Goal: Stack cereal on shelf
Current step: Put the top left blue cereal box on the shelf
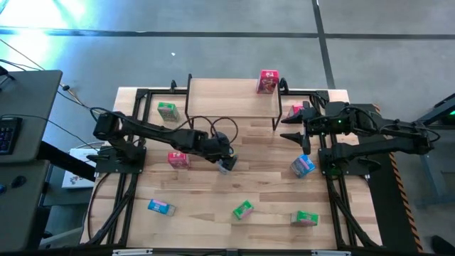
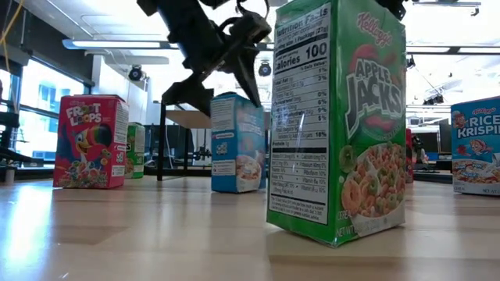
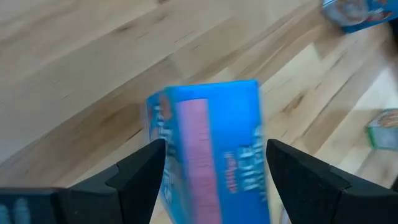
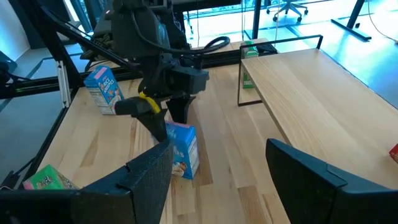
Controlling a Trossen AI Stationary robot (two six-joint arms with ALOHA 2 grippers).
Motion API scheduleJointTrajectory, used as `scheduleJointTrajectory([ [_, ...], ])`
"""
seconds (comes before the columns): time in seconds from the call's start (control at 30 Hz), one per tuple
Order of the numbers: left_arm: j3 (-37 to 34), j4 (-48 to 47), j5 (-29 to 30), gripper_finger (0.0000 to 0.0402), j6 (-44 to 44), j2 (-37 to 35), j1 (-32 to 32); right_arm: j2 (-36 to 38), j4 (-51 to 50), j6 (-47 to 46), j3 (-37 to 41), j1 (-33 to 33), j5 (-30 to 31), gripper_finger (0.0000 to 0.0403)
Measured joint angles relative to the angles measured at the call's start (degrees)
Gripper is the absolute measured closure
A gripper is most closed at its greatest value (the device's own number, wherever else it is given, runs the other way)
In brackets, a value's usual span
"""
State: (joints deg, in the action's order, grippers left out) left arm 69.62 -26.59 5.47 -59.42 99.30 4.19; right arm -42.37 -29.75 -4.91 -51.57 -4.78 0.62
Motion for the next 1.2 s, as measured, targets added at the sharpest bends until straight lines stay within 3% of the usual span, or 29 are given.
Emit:
scheduleJointTrajectory([
  [0.33,0.0,-0.8,-1.4,0.0140,4.1,1.2,0.0,-0.1,0.0,0.0,0.0,0.0,0.0,0.0152],
  [0.83,0.0,-1.7,-0.4,0.0252,9.2,1.2,0.0,-0.1,0.0,0.0,0.0,0.0,-0.2,0.0152],
  [1.2,0.0,-5.6,-3.3,0.0258,19.2,-3.1,-0.5,-0.1,0.0,0.0,0.0,0.0,-0.2,0.0152],
])
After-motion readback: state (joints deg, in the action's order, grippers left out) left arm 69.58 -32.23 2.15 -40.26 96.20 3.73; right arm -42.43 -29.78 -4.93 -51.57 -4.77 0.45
